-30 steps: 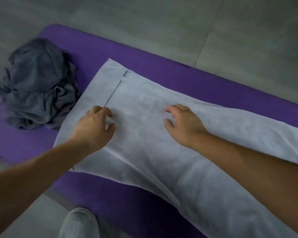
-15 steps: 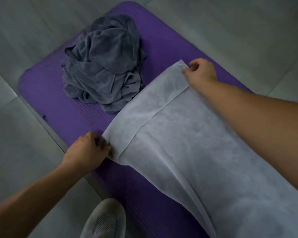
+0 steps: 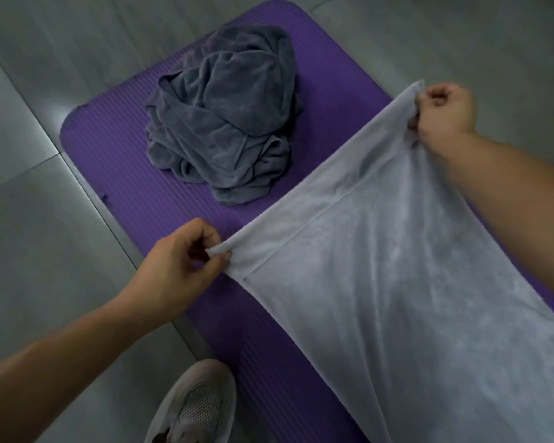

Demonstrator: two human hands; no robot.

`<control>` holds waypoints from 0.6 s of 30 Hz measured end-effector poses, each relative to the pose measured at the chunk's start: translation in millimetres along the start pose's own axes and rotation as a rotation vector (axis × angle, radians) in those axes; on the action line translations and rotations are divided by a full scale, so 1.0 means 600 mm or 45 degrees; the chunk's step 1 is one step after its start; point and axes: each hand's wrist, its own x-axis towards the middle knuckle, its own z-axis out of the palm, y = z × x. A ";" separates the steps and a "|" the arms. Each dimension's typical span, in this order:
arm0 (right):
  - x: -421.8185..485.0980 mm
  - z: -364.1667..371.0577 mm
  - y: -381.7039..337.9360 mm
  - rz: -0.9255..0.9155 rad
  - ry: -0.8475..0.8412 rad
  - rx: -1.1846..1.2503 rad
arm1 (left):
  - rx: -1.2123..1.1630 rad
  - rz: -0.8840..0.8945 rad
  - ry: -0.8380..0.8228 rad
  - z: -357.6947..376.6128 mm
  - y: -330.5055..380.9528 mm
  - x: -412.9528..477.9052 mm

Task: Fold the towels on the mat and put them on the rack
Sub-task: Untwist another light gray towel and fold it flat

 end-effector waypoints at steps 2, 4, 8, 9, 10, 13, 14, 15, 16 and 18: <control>-0.022 -0.019 -0.014 0.062 -0.012 0.162 | -0.056 -0.018 0.095 0.001 0.018 0.008; -0.039 -0.029 -0.027 0.137 -0.102 0.324 | -0.129 -0.131 0.238 -0.007 0.023 0.025; -0.067 -0.050 -0.037 0.154 -0.277 0.434 | -0.091 -0.234 0.367 -0.035 0.013 0.044; -0.074 -0.057 -0.034 0.127 -0.291 0.408 | -0.095 -0.249 0.359 -0.037 0.015 0.042; -0.082 -0.065 -0.029 0.100 -0.296 0.374 | -0.102 -0.258 0.328 -0.036 0.018 0.037; -0.111 -0.101 -0.010 0.093 -0.338 0.376 | 0.006 -0.183 0.162 -0.026 0.045 0.009; -0.124 -0.117 -0.001 0.143 -0.380 0.430 | 0.036 -0.134 0.089 -0.022 0.057 -0.003; -0.137 -0.134 0.007 0.204 -0.423 0.502 | 0.038 -0.089 0.008 -0.018 0.074 -0.016; -0.149 -0.151 0.017 0.264 -0.449 0.573 | 0.029 -0.038 -0.076 -0.012 0.092 -0.030; -0.170 -0.186 0.040 0.344 -0.438 0.627 | 0.072 0.058 -0.263 0.006 0.128 -0.054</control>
